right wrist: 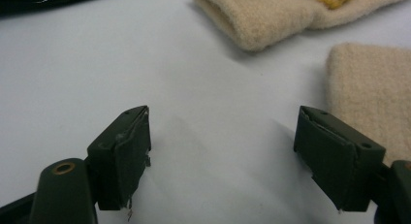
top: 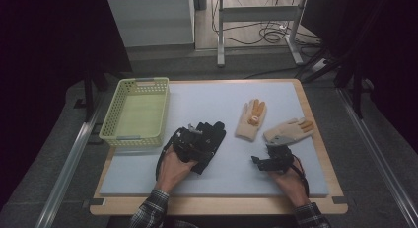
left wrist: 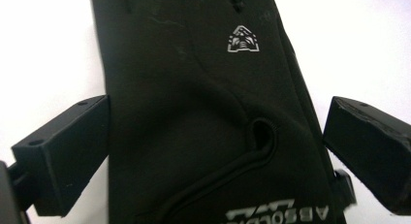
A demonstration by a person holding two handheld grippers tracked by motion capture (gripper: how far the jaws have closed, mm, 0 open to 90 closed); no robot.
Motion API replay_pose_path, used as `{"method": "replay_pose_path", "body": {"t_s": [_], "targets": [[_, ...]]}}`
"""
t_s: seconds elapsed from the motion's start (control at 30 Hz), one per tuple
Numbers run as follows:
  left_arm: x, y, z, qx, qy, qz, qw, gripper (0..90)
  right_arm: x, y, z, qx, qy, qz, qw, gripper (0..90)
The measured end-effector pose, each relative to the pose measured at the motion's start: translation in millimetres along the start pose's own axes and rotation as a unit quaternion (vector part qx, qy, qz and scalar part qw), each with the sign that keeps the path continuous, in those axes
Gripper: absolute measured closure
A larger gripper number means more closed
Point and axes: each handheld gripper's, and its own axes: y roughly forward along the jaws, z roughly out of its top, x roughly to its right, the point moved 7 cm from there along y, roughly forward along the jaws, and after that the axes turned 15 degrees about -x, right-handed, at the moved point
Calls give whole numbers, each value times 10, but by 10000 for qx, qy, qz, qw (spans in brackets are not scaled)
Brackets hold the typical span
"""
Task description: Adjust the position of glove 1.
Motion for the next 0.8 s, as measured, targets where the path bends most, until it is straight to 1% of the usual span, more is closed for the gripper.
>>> {"method": "replay_pose_path", "body": {"t_s": [0.07,0.1,0.13,0.17,0.2,0.23,0.27,0.3,0.33,0.4,0.43,0.47,0.53,0.57,0.63,0.67,0.7,0.73,0.77,0.8], "targets": [[42,37,5,-33,56,19,10000,0,0,0,0,0,0,0,10000,205],[73,59,4,-66,130,174,9997,0,0,0,0,0,-1,-1,10000,205],[73,59,4,-66,130,174,9997,0,0,0,0,0,-1,-1,10000,205],[70,71,2,-109,149,306,9994,0,0,0,0,1,-1,-1,10000,204],[61,79,-1,-148,136,393,9990,0,0,0,0,0,0,-1,10000,205],[39,89,-5,-203,94,527,9984,0,-1,0,0,0,0,-2,10000,205],[16,93,-2,-194,78,505,9985,0,-1,0,0,0,0,-2,10000,205],[3,101,-4,-218,12,450,9987,0,-1,0,0,0,-2,-4,10000,205],[-1,109,-2,-225,13,389,9990,0,-1,0,0,0,-1,-4,10000,204],[32,132,-5,-281,4,442,9986,0,-1,0,0,-1,0,-2,10000,205],[46,131,-3,-280,7,517,9983,0,-1,0,0,-1,0,-3,10000,205],[59,129,-4,-289,-25,537,9981,0,0,0,-1,-1,-1,-4,10000,205],[68,121,-7,-309,-20,524,9981,28,-1,0,-1,-3,-1,-3,10000,205],[81,101,-5,-329,12,463,9984,59,-1,0,-1,-2,-2,-3,10000,205],[102,71,0,-355,27,497,9981,134,-1,0,-1,-3,-4,-5,10000,205],[102,71,0,-355,27,497,9981,191,-1,0,-1,-3,-4,-5,10000,205],[109,31,3,-311,69,589,9978,286,-1,0,-1,-3,-4,-5,10000,205],[109,31,3,-311,69,589,9978,371,-1,0,-1,-3,-4,-5,10000,205],[83,10,4,-275,65,682,9973,446,-1,0,-1,-3,-7,-6,10000,205],[83,10,4,-275,65,682,9973,494,-1,0,-1,-3,-7,-6,10000,205]]}}
